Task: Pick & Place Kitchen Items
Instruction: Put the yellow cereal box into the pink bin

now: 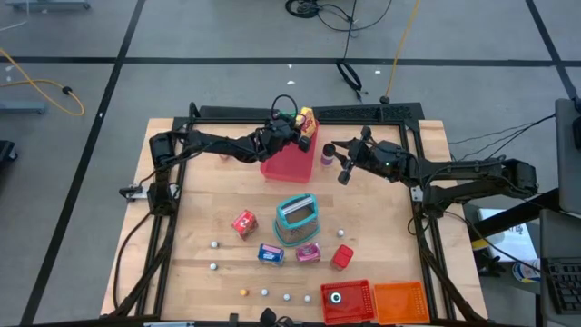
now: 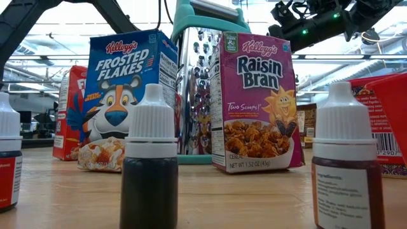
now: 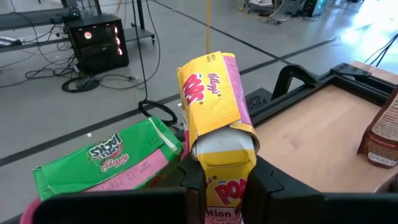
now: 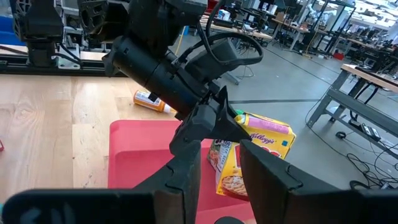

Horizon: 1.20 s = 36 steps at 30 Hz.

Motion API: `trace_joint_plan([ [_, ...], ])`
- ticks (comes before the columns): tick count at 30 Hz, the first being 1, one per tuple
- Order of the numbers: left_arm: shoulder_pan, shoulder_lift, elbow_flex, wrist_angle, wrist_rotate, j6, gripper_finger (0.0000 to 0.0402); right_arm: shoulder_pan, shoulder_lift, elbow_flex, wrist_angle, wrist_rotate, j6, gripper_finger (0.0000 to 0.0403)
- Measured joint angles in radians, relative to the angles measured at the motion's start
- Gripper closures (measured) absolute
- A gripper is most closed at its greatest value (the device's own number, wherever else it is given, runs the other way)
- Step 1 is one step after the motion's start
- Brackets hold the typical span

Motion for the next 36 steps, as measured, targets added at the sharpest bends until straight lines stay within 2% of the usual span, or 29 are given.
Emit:
trace_joint_plan([
  [4, 0.000, 0.000, 0.000, -0.001, 0.010, 0.000, 0.0330, 0.000, 0.000, 0.000, 0.000, 0.000, 0.000, 0.0300],
  [13, 0.000, 0.000, 0.000, 0.005, 0.053, -0.001, 0.0242, 0.000, 0.000, 0.000, 0.000, 0.000, 0.000, 0.0300],
  [19, 0.001, 0.000, 0.000, 0.006, 0.097, -0.002, 0.0211, -0.008, 0.000, 0.000, -0.003, 0.001, -0.003, 0.0300],
  [27, -0.005, 0.000, 0.000, -0.031, 0.111, -0.050, 0.0220, -0.008, 0.000, 0.000, -0.029, 0.002, -0.001, 0.0301],
  [31, -0.023, 0.000, 0.000, -0.044, 0.154, -0.039, 0.0231, -0.008, 0.000, 0.000, -0.030, 0.002, 0.000, 0.0301],
  [36, -0.046, 0.000, 0.000, -0.044, 0.150, -0.021, 0.0232, -0.008, 0.000, 0.000, -0.031, 0.002, -0.001, 0.0301],
])
